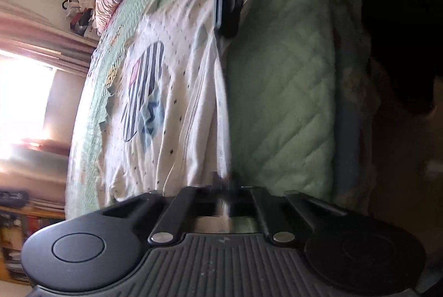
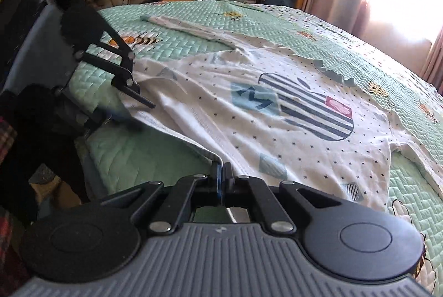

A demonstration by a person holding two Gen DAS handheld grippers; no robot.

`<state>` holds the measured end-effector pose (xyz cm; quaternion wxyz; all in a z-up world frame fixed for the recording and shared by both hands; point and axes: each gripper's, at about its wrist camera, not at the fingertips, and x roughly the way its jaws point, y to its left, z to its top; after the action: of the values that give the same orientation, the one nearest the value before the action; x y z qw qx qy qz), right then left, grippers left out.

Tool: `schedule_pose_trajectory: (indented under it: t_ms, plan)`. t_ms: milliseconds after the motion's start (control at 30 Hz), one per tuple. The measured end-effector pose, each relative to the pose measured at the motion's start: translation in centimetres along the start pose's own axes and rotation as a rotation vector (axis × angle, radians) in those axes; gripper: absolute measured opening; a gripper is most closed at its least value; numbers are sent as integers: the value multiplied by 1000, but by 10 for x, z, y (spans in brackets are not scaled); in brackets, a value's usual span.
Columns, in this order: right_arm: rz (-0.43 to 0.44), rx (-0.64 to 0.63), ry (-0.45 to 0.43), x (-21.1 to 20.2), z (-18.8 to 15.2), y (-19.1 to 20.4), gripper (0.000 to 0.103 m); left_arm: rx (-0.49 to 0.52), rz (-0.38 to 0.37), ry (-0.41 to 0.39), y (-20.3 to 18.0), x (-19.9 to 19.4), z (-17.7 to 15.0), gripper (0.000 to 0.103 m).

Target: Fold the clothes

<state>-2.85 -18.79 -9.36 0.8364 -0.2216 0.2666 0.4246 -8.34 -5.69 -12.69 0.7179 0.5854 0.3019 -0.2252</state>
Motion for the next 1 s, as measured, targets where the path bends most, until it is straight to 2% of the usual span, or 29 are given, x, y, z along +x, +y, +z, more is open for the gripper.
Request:
schedule_pose_trajectory:
  t_ms: [100, 200, 267, 333, 367, 433, 533, 667, 800, 867, 933, 1000]
  plan:
    - [6, -62, 37, 1, -3, 6, 1, -110, -72, -12, 19, -2, 0, 0]
    - [74, -67, 75, 4, 0, 4, 1, -186, -165, -50, 35, -10, -4, 0]
    - [146, -55, 108, 6, 0, 1, 1, -192, -243, -65, 36, -16, -6, 0]
    - [214, -37, 139, 5, -1, -2, 1, -147, -271, -65, 32, -22, -7, 0]
    - [253, -27, 152, 3, -1, -5, 0, -140, -271, -61, 34, -22, -8, 0]
    - [264, -52, 161, 0, 0, -6, 0, -144, -261, -53, 40, -20, -13, 0]
    - [224, -21, 150, 1, 5, -17, 0, -152, -273, -45, 40, -10, -10, 0]
    - [283, -50, 203, -2, -5, -1, 0, -132, -259, -50, 31, -10, -10, 0]
    - [262, 45, 62, -14, 14, -14, 1, -95, -236, -50, 21, -13, -9, 0]
    - [264, 113, 16, -3, 26, -22, 1, -79, -227, -45, 18, -15, -9, 0]
    - [289, 175, 57, 22, 27, -28, 1, -86, -230, -51, 17, -19, -12, 0]
    - [311, 255, 162, 49, 15, -29, 0, -99, -236, -59, 16, -22, -15, 0]
